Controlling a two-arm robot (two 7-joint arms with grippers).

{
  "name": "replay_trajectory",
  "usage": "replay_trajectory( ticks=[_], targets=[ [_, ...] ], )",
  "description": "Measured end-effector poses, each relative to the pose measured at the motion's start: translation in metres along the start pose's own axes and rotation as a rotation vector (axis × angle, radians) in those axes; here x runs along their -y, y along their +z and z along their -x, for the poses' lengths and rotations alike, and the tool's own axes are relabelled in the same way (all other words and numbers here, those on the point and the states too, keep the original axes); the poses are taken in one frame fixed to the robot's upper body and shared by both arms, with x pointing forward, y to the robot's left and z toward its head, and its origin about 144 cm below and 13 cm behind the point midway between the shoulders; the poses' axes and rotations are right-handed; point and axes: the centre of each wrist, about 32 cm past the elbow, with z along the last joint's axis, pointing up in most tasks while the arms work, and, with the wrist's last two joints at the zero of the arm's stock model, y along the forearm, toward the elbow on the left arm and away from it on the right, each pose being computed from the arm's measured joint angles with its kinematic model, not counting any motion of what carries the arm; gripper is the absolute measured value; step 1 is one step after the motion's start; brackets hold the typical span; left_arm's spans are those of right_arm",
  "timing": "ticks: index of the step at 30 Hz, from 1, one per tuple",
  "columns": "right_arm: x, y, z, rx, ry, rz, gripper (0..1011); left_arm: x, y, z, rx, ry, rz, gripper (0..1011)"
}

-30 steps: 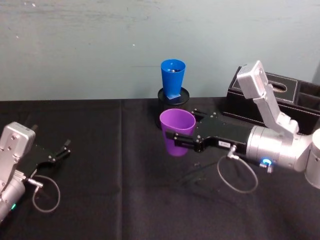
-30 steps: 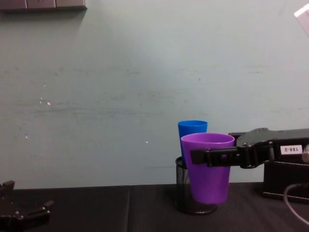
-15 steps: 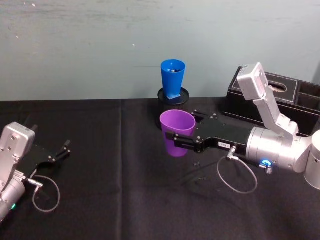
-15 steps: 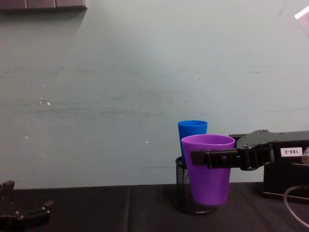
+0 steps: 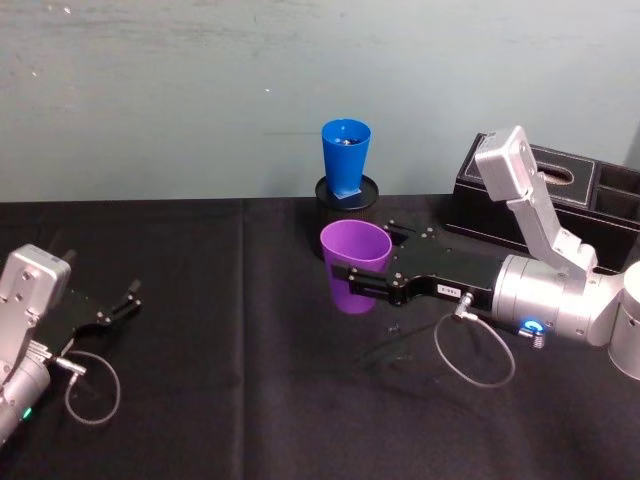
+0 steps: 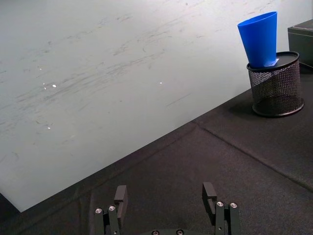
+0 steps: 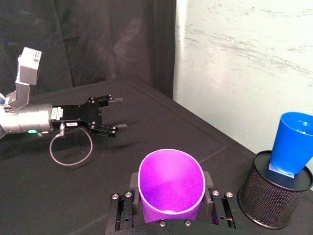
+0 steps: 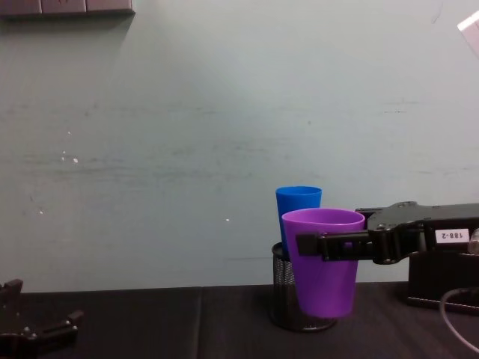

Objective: Pick up one cup with a gripper and tap it against the other cup.

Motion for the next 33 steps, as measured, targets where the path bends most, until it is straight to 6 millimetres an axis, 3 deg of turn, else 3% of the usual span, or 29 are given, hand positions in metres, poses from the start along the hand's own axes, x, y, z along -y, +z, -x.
replay_trajectory(
  ticks=[20,33],
  targets=[
    [0.000,0.000,0.000,-0.001,-0.001,-0.001,722,0.000,0.000,0.000,0.000,0.000,0.000,1000],
    [-0.006,0.013,-0.011,-0.014,-0.037,-0.023,722,0.000,0.000,0.000,0.000,0.000,0.000,1000]
  ],
)
